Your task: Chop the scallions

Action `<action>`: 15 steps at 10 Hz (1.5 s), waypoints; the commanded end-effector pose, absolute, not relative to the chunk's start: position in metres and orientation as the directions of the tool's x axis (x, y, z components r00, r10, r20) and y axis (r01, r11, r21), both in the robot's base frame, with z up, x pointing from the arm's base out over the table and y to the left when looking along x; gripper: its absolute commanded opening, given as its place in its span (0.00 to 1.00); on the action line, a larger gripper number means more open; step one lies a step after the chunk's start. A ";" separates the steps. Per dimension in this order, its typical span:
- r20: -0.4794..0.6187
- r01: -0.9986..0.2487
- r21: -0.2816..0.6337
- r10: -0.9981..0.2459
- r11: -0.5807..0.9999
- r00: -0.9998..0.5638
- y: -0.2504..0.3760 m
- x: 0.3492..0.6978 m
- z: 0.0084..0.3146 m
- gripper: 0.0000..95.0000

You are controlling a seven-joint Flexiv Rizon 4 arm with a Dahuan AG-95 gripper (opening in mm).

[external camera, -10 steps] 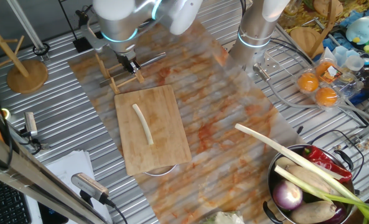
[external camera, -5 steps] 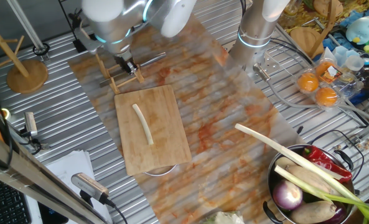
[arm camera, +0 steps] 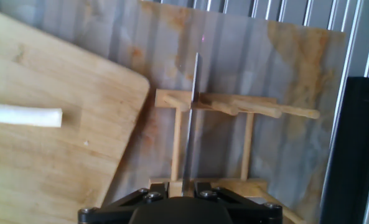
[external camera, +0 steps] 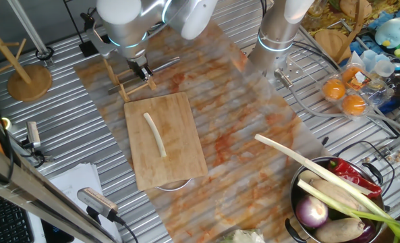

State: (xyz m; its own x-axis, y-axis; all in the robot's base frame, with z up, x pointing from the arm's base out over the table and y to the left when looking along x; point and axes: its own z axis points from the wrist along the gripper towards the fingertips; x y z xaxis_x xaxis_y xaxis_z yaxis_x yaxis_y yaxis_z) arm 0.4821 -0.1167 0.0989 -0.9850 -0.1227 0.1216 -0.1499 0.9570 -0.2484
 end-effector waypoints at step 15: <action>0.066 -0.136 -0.344 -0.121 0.929 -0.990 -0.126 0.482 0.071 0.20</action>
State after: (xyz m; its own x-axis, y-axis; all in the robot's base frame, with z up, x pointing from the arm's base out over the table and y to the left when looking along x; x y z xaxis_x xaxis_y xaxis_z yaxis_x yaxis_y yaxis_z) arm 0.4825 -0.1267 0.0701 -0.9901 -0.1249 0.0635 -0.1392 0.9286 -0.3439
